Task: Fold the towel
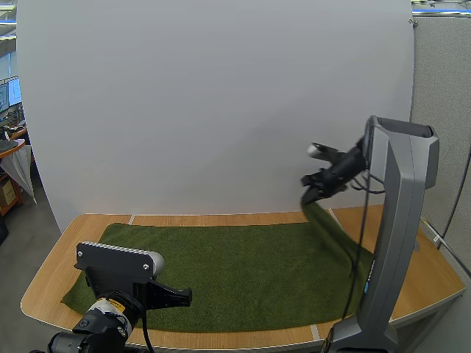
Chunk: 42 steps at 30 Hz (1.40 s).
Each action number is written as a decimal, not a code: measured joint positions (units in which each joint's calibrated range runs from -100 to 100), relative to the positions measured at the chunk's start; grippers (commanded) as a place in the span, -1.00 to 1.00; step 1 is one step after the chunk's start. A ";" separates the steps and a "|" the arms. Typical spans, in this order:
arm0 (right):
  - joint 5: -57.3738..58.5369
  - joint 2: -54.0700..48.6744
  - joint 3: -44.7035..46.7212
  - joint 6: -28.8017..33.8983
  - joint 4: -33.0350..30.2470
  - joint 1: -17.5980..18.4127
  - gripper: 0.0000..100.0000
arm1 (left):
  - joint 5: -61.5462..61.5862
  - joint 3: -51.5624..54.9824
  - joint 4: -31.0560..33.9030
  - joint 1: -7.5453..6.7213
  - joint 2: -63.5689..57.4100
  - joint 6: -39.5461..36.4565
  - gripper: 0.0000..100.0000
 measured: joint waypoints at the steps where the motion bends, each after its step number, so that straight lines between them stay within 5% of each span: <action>1: 0.00 -1.10 1.48 0.53 0.00 1.30 -1.00 | 0.00 0.00 0.00 0.00 0.00 0.00 -1.00; 12: -10.51 -7.91 5.28 7.80 -2.67 13.59 -1.00 | 0.00 0.00 0.00 0.00 0.00 0.00 -1.00; 42: -13.20 -8.00 5.44 8.71 -0.74 16.03 -1.00 | 0.00 0.00 0.00 0.00 0.00 0.00 -1.00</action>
